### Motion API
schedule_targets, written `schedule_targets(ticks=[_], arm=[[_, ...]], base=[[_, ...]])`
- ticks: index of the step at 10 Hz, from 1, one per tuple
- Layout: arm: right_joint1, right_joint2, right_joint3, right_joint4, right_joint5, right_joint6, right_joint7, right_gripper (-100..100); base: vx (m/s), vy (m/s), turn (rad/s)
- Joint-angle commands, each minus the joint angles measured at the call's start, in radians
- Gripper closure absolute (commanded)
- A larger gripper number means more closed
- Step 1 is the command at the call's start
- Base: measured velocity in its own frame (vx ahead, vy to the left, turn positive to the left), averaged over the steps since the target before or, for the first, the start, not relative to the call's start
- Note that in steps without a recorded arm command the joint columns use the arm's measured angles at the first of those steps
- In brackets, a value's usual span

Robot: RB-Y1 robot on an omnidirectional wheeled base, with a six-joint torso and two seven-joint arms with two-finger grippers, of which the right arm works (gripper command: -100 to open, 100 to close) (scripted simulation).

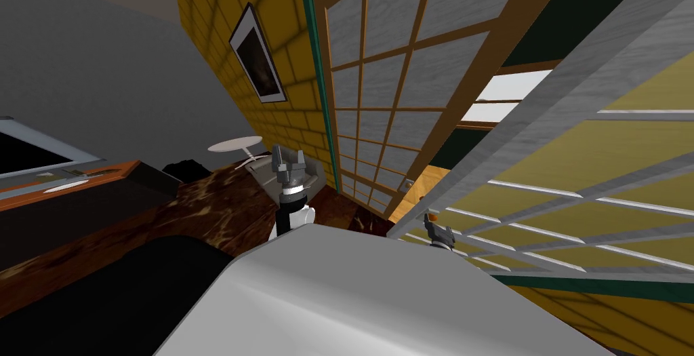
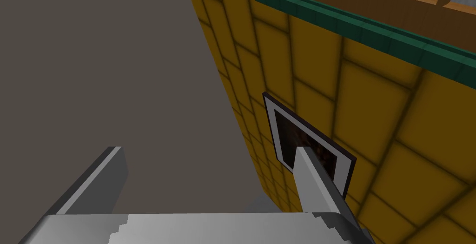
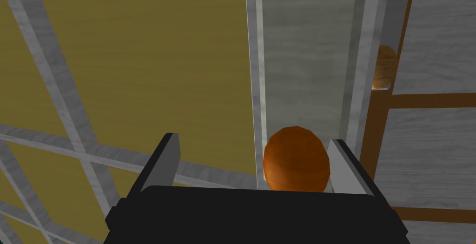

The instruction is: Pull the door open

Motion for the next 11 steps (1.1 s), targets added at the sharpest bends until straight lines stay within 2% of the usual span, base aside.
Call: schedule_targets(ticks=[1, 2, 3, 11], arm=[[0.007, -0.032, -0.033, 0.022, -0.015, -0.002, 0.005, 100], [0.007, -0.032, -0.033, 0.022, -0.015, -0.002, 0.005, 100], [-0.007, -0.008, 0.000, 0.026, -0.009, -0.023, -0.029, 100], [0.016, -0.011, 0.028, 0.003, -0.040, -0.026, -0.194, 100]], base=[[0.006, -0.004, 0.024], [0.005, -0.014, 0.008], [-0.012, 0.024, 0.100], [-0.026, -0.006, 0.047]])
